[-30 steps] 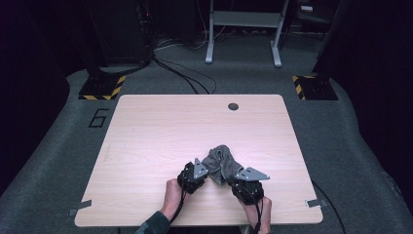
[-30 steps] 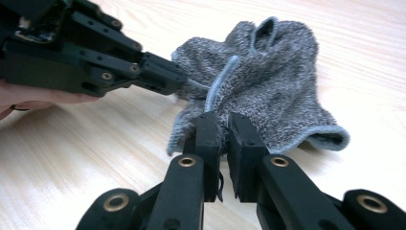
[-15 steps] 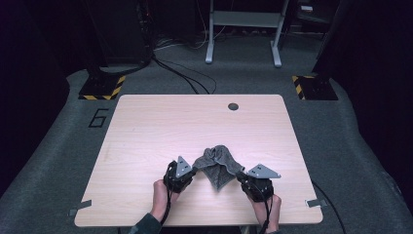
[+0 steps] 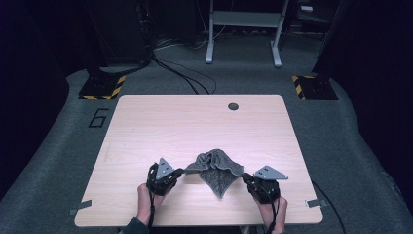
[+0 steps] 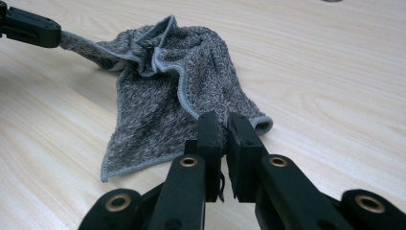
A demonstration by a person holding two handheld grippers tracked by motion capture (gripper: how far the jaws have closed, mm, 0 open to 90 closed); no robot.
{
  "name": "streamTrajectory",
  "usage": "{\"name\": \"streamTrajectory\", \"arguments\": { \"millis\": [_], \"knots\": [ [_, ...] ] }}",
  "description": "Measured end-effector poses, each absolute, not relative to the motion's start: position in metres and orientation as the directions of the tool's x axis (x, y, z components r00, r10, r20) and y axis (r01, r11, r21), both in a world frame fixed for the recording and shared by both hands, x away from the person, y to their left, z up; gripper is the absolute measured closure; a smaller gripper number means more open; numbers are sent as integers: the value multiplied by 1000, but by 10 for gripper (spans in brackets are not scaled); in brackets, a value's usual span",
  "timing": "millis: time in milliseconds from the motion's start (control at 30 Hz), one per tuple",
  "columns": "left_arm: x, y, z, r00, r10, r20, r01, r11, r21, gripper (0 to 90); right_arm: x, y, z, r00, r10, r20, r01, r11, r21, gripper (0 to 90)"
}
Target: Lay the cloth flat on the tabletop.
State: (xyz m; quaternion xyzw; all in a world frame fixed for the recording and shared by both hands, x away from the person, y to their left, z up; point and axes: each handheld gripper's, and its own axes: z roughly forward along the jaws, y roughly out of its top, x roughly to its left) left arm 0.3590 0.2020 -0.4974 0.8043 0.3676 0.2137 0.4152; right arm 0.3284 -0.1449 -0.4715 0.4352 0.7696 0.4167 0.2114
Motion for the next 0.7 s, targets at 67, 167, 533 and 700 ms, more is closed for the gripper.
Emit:
{"name": "streamTrajectory", "arguments": {
  "millis": [67,167,533,700],
  "knots": [
    [358,206,-501,638,770,23,432,-383,817,876,330,-144,-477,-539,841,50,501,273,821,841],
    [358,206,-506,641,768,19,440,-387,811,861,332,-141,-482,-549,834,49,507,286,813,824],
    [356,201,-503,628,776,59,439,-416,796,297,329,-133,-483,-532,847,15,512,307,802,311],
    [364,196,-500,651,758,33,433,-406,804,219,330,-121,-482,-571,821,4,493,339,801,224]
  ]
}}
